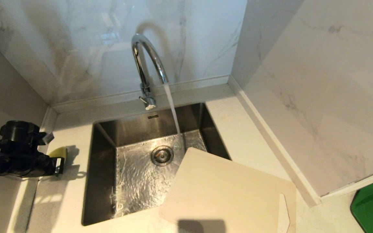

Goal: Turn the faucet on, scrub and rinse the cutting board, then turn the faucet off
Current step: Put down the cleaning cloth

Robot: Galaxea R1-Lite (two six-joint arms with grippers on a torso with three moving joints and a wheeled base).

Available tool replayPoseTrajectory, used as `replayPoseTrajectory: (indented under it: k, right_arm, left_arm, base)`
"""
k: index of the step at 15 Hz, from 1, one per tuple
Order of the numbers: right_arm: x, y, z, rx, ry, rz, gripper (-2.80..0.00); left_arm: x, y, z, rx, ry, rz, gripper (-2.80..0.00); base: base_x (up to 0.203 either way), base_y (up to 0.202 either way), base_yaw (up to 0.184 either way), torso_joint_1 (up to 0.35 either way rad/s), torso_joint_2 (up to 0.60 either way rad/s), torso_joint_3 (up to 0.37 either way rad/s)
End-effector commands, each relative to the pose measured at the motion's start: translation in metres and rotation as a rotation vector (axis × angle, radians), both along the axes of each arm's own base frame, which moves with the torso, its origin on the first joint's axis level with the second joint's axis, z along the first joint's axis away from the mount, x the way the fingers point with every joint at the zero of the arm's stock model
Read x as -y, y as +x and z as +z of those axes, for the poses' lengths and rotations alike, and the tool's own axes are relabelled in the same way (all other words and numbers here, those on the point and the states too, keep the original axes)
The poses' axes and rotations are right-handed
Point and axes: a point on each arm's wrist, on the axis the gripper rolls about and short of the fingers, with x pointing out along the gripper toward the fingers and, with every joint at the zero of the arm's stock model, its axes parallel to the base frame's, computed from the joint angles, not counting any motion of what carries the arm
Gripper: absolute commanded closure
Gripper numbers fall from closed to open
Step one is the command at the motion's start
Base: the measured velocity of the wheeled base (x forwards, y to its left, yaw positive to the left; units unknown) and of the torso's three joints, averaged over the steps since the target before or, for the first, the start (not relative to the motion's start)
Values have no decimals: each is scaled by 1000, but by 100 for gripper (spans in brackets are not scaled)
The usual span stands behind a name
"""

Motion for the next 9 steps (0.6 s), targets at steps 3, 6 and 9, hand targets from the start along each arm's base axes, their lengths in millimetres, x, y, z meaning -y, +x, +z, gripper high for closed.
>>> replayPoseTrajectory:
  k: [3,6,9]
  right_arm:
    - [0,0,0,1,0,-1,0]
    - [0,0,0,1,0,0,0]
    - [0,0,0,1,0,-1,0]
  left_arm:
    - [0,-1,-3,-11,4,-3,-280]
    - [0,-4,2,2,10,-6,-280]
    - [1,-11,21,53,15,-3,-280]
  base:
    - [0,0,0,0,0,0]
    - [0,0,0,0,0,0]
    - [0,0,0,0,0,0]
